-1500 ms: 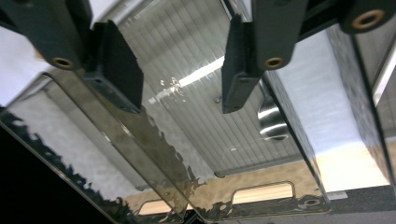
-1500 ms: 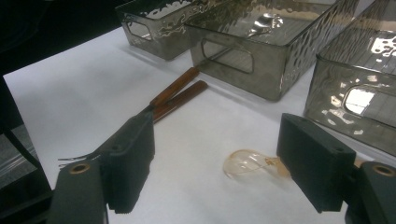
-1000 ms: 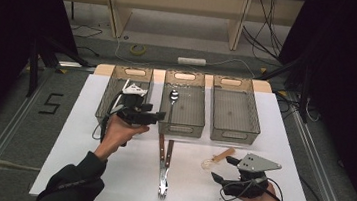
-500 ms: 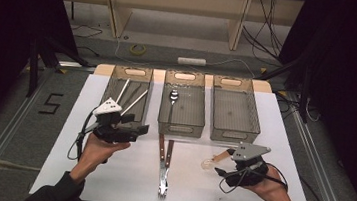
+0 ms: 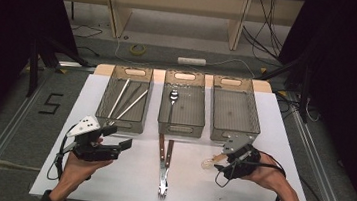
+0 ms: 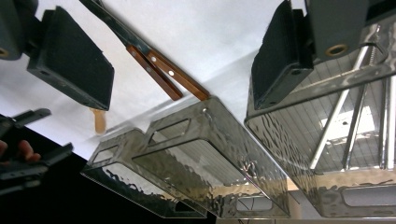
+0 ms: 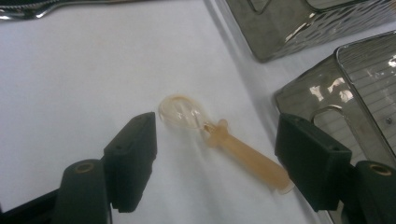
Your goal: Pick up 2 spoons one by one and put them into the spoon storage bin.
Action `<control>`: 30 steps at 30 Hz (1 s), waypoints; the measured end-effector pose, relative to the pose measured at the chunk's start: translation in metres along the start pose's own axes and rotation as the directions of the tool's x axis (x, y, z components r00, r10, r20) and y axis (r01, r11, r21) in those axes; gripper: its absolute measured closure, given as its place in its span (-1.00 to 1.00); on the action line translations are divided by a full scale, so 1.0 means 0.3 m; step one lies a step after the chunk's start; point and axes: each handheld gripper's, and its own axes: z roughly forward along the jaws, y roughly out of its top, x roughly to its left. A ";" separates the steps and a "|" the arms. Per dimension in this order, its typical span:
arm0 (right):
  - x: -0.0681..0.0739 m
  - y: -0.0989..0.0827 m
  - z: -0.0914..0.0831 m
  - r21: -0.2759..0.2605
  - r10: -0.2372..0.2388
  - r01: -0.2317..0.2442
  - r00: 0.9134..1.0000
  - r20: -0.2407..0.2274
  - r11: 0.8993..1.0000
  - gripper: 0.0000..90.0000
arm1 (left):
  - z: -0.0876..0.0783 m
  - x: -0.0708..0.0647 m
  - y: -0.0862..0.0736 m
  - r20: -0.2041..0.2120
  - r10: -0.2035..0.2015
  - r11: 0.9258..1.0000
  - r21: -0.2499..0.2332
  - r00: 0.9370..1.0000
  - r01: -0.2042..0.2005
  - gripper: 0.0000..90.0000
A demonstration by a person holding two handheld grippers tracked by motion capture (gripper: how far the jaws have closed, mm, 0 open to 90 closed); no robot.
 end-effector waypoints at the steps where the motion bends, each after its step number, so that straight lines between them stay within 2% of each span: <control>1: -0.002 0.004 0.005 0.008 -0.001 0.001 1.000 0.002 1.000 -0.32 | -0.003 -0.005 -0.005 0.002 0.005 1.000 0.001 1.000 -0.005 -0.55; 8: -0.024 0.024 0.039 0.077 -0.049 0.048 0.999 0.004 0.996 -0.28 | -0.018 -0.031 -0.032 0.004 0.016 1.000 0.020 1.000 -0.016 -0.55; 14: -0.045 0.033 0.071 0.122 -0.074 0.076 0.997 -0.020 0.990 -0.22 | -0.034 -0.024 -0.044 0.004 -0.008 1.000 0.020 1.000 0.008 -0.55; 19: -0.052 0.029 0.107 0.166 -0.096 0.102 0.994 -0.044 0.981 -0.18 | -0.041 -0.024 -0.050 0.003 -0.019 1.000 0.017 1.000 0.019 -0.55; 30: -0.067 0.026 0.168 0.203 -0.116 0.128 0.991 -0.069 0.971 -0.07 | -0.041 -0.022 -0.054 0.000 -0.023 0.999 0.026 1.000 0.023 -0.54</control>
